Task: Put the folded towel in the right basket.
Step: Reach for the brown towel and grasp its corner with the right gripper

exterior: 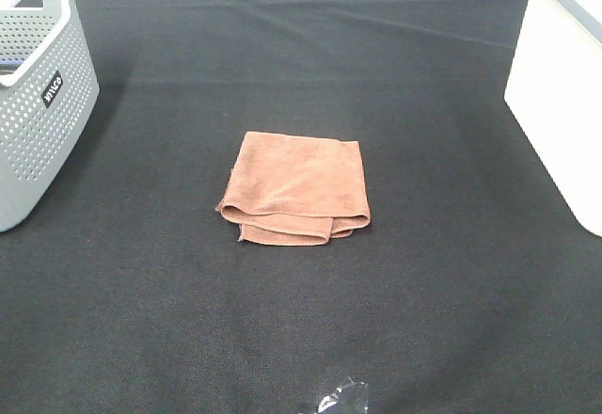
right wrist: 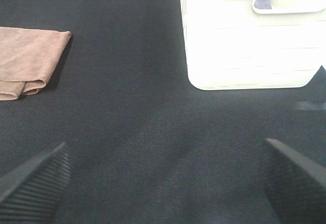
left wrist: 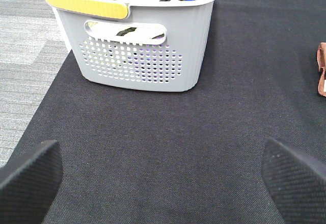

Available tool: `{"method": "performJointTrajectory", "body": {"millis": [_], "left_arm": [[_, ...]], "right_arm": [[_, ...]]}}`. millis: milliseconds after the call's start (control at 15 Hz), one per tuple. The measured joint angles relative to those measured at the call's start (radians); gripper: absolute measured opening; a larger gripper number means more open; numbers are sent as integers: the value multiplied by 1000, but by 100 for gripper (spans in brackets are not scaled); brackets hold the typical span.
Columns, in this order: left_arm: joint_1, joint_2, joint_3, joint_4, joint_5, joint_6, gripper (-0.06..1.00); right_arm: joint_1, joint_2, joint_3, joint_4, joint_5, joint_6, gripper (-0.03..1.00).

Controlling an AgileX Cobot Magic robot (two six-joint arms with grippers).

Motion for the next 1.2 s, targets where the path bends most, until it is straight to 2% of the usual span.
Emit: {"method": "performJointTrajectory", "body": {"millis": [1200], "left_arm": [[0, 0, 0, 0, 0, 0, 99]], "right_arm": [[0, 0, 0, 0, 0, 0, 97]]}}
